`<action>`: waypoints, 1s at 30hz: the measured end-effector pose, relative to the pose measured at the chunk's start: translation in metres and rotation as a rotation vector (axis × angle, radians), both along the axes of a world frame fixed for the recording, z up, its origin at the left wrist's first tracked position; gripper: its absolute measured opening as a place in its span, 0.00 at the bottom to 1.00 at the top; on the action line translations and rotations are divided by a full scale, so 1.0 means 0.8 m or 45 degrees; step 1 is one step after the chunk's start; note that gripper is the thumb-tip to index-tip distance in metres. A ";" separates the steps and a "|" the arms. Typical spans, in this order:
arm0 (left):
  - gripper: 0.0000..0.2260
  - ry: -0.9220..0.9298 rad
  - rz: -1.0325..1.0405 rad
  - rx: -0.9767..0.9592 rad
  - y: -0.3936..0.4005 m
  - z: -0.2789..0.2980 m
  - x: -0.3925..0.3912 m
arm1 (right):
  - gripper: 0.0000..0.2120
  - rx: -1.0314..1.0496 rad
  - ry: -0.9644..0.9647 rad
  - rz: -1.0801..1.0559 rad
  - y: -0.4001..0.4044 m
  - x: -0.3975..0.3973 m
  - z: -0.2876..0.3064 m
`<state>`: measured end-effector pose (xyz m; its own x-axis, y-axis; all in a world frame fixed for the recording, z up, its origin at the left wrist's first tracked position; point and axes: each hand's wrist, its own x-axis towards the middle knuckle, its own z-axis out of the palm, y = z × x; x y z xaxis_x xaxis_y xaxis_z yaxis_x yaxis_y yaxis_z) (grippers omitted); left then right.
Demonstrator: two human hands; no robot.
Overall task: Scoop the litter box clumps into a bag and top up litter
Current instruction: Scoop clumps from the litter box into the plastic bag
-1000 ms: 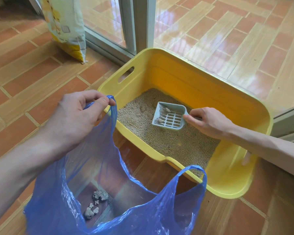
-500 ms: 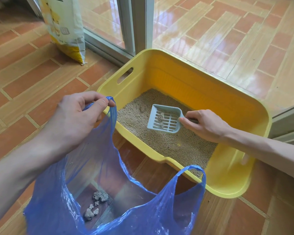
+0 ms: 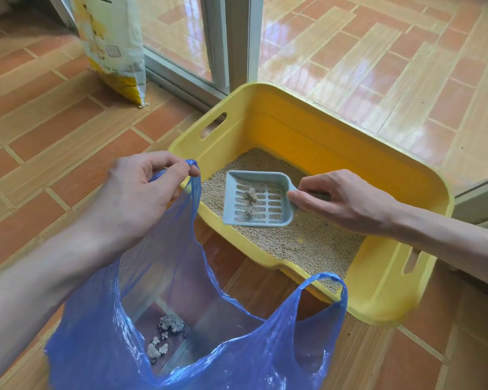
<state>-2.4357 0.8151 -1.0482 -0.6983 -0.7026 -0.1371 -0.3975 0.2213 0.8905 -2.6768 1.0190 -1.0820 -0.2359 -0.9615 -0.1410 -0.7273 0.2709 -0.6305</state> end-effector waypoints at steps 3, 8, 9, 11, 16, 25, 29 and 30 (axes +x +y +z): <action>0.11 0.011 -0.001 0.004 -0.001 -0.001 0.002 | 0.17 0.025 -0.023 0.126 -0.008 0.026 0.022; 0.13 0.052 -0.028 0.012 0.001 0.003 0.006 | 0.21 0.162 -0.001 0.298 -0.023 0.065 0.029; 0.14 0.051 -0.021 0.011 0.001 0.004 0.007 | 0.22 0.182 0.030 0.325 -0.027 0.070 0.028; 0.14 0.053 -0.016 0.011 0.002 0.006 0.010 | 0.22 0.199 0.085 0.359 -0.033 0.079 0.025; 0.10 0.044 -0.012 -0.023 0.001 0.008 0.016 | 0.24 0.214 0.241 0.385 -0.046 0.100 0.018; 0.11 0.042 0.006 -0.026 0.001 0.009 0.021 | 0.22 0.249 0.568 0.341 -0.051 0.158 -0.007; 0.11 0.017 -0.001 -0.058 0.003 0.007 0.019 | 0.15 0.307 0.699 0.420 -0.059 0.190 -0.021; 0.11 0.012 -0.009 -0.068 0.004 0.007 0.019 | 0.13 0.309 0.718 0.450 -0.061 0.196 -0.027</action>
<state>-2.4207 0.8179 -1.0429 -0.7042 -0.7038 -0.0931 -0.3874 0.2711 0.8812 -2.5198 0.9703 -1.1038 -0.0155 -0.9508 -0.3095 -0.9956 0.0433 -0.0832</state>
